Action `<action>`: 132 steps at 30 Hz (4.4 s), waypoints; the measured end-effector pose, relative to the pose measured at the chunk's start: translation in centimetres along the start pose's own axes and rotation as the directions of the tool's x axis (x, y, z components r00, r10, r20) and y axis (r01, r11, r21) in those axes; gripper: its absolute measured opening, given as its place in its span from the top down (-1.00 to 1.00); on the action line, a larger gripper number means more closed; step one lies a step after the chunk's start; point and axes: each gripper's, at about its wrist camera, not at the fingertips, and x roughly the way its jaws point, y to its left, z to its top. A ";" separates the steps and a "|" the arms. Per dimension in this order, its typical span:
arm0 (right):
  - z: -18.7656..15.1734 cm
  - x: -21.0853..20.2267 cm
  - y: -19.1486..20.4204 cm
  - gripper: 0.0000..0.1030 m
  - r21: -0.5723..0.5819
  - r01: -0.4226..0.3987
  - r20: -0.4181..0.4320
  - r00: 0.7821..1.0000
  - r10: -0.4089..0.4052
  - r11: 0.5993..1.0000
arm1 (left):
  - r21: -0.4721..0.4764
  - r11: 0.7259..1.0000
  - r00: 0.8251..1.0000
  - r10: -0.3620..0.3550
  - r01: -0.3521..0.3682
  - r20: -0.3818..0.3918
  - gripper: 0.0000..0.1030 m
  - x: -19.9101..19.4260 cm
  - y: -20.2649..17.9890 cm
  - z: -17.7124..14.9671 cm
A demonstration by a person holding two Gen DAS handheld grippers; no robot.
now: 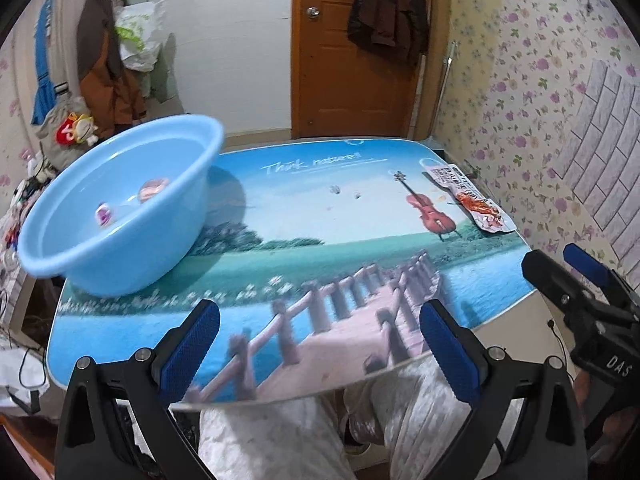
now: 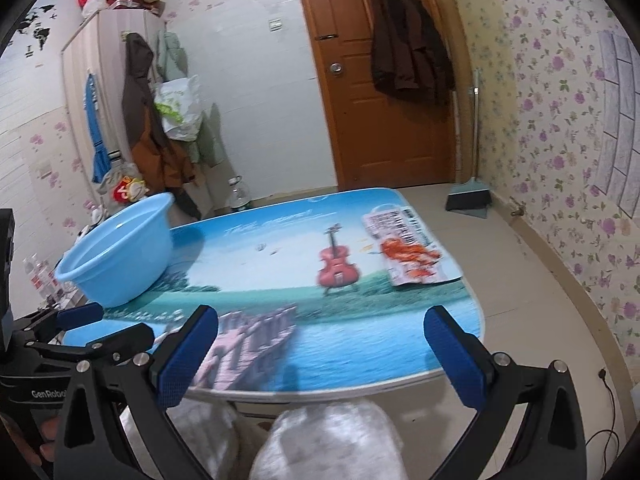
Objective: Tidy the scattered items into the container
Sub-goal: 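Move the right gripper toward the red-printed snack bag on the mat, then close the right gripper on the snack bag edge and lift it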
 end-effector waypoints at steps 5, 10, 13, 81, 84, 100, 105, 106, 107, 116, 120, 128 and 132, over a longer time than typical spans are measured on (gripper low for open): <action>1.0 0.8 -2.8 -1.00 0.026 0.039 0.001 0.999 -0.039 0.999 | 0.026 1.000 1.000 -0.017 0.017 -0.012 -0.96 1.7 -1.6 1.8; 2.2 2.3 -5.6 -1.00 0.060 0.038 -0.038 0.999 -0.035 0.997 | 0.039 0.999 0.999 -0.025 0.027 -0.036 -0.96 3.9 -3.0 3.7; 3.1 3.4 -6.7 -1.00 0.053 0.041 -0.063 0.997 -0.037 0.998 | 0.055 0.998 0.998 -0.036 0.039 -0.049 -0.96 5.3 -4.1 4.7; 5.5 20.4 -11.9 -0.75 0.018 -0.037 -0.383 0.923 0.041 0.999 | -0.012 1.000 0.981 0.016 -0.019 -0.196 -0.96 14.5 -2.5 8.0; 5.5 20.4 -12.0 -0.73 0.022 -0.035 -0.380 0.924 0.041 0.999 | -0.011 1.000 0.980 0.016 -0.018 -0.198 -0.96 14.5 -2.5 8.0; 5.7 18.9 -13.8 -0.37 0.064 -0.063 -0.353 0.932 0.081 0.996 | -0.005 1.000 0.982 0.016 -0.017 -0.191 -0.96 14.1 -2.7 8.1; 5.6 18.7 -14.4 -0.33 0.066 -0.082 -0.348 0.932 0.100 0.994 | -0.003 1.000 0.982 0.017 -0.018 -0.190 -0.96 14.0 -2.8 8.1; 5.6 18.7 -14.4 -0.33 0.066 -0.085 -0.345 0.933 0.102 0.994 | -0.004 1.000 0.982 0.017 -0.018 -0.190 -0.96 14.0 -2.8 8.1; 5.5 18.6 -14.4 -0.32 0.062 -0.087 -0.342 0.934 0.103 0.994 | -0.004 1.000 0.982 0.017 -0.018 -0.189 -0.96 14.0 -2.8 8.1; 5.2 17.4 -14.5 -0.30 0.038 -0.115 -0.298 0.947 0.121 0.993 | 0.002 1.000 0.982 0.016 -0.016 -0.189 -0.96 13.9 -3.0 8.4; 5.2 17.0 -14.7 -0.29 0.047 -0.133 -0.285 0.948 0.141 0.990 | 0.006 1.000 0.983 0.010 -0.009 -0.185 -0.96 13.8 -3.5 8.7; 5.1 16.7 -15.8 -0.29 0.070 -0.145 -0.275 0.948 0.159 0.987 | 0.068 0.997 0.985 -0.023 0.036 -0.172 -0.96 14.1 -6.7 9.6; 5.1 16.6 -16.0 -0.29 0.065 -0.156 -0.267 0.949 0.168 0.986 | 0.079 0.994 0.983 -0.057 0.071 -0.176 -0.96 14.6 -8.0 10.5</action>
